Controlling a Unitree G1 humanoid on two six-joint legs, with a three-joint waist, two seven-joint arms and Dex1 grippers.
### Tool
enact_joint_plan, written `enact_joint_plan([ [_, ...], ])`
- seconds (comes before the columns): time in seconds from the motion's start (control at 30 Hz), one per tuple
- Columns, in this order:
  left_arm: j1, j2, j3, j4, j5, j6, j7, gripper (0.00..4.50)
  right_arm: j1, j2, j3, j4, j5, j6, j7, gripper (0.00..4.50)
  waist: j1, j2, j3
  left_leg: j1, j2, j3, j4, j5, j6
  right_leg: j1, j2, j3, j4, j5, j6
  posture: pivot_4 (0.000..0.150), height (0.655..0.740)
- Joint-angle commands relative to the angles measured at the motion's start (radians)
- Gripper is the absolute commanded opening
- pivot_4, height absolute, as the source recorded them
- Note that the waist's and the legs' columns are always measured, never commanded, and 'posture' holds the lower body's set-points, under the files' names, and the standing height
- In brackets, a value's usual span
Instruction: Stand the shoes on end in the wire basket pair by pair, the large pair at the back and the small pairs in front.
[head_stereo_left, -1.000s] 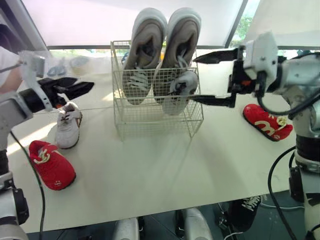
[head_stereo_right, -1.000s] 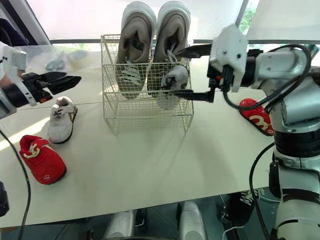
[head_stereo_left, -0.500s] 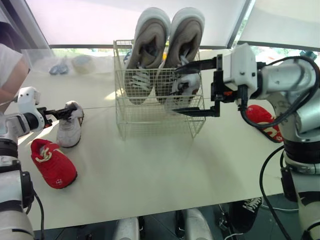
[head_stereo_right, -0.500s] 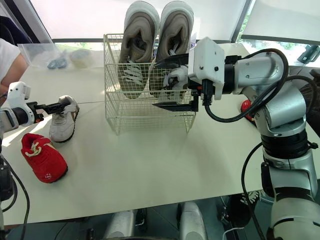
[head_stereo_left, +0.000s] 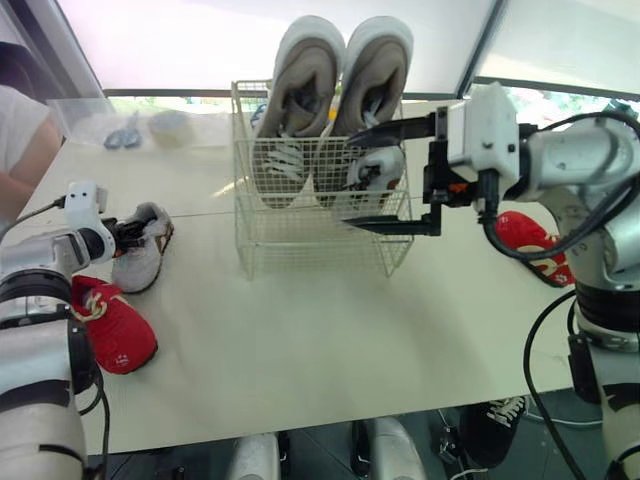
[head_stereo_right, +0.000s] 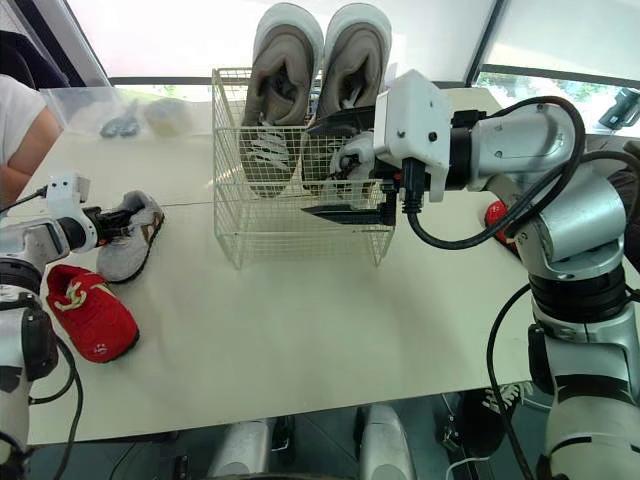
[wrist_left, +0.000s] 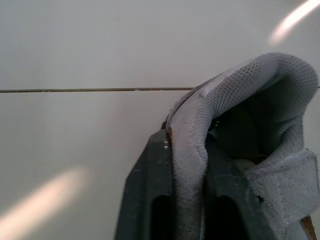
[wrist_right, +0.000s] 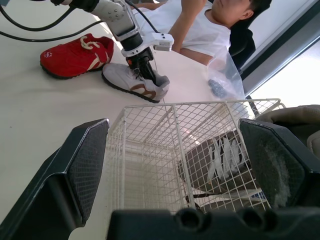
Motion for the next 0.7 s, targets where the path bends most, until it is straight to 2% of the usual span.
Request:
enact_joint_plan([
  [0.03, -0.054, -0.008, 0.058, -0.038, -0.033, 0.007, 0.003, 0.01, -0.021, -0.014, -0.032, -0.016, 0.006, -0.010, -0.011, 4.50, 0.002, 0.000, 0.000, 0.000, 0.000, 0.000, 0.000, 0.001, 0.001, 0.000, 0.000, 0.000, 0.000, 0.000, 0.000, 0.150, 0.7400],
  [0.2, -0.106, -0.075, 0.222, -0.315, -0.178, -0.089, 0.042, 0.01, -0.025, -0.011, -0.029, 0.004, 0.002, -0.025, -0.006, 4.50, 0.002, -0.005, 0.002, -0.004, 0.000, -0.002, 0.003, 0.001, 0.002, -0.001, 0.000, -0.001, 0.000, 0.000, 0.000, 0.150, 0.7400],
  [0.33, -0.117, -0.236, 0.350, -0.743, -0.414, -0.025, 0.132, 0.01, -0.039, -0.004, -0.019, 0.034, -0.008, -0.048, 0.000, 4.50, 0.000, -0.005, 0.001, -0.005, 0.000, -0.002, 0.004, 0.000, 0.004, 0.000, 0.000, -0.001, -0.001, 0.002, 0.003, 0.150, 0.7400],
  [0.43, -0.122, -0.351, 0.372, -0.968, -0.523, -0.014, 0.233, 0.01, -0.055, 0.002, -0.012, 0.060, -0.014, -0.064, 0.007, 4.50, -0.001, -0.005, 0.001, -0.003, -0.001, -0.001, 0.004, 0.000, 0.005, 0.002, 0.000, -0.001, -0.001, 0.002, 0.004, 0.150, 0.7400],
  [0.53, -0.111, -0.434, 0.334, -1.107, -0.545, -0.037, 0.302, 0.01, -0.066, 0.004, -0.007, 0.078, -0.021, -0.076, 0.014, 4.50, -0.005, -0.005, 0.001, 0.002, 0.000, -0.001, 0.004, 0.000, 0.005, 0.005, 0.000, -0.001, 0.000, 0.003, 0.005, 0.150, 0.7400],
  [0.7, -0.008, -0.578, 0.166, -1.249, -0.377, -0.200, 0.376, 0.01, -0.074, 0.004, -0.003, 0.088, -0.027, -0.082, 0.017, 4.50, 0.000, -0.004, 0.001, 0.003, 0.000, -0.001, 0.004, 0.001, 0.004, 0.007, 0.001, -0.001, 0.002, 0.003, 0.005, 0.150, 0.7400],
])
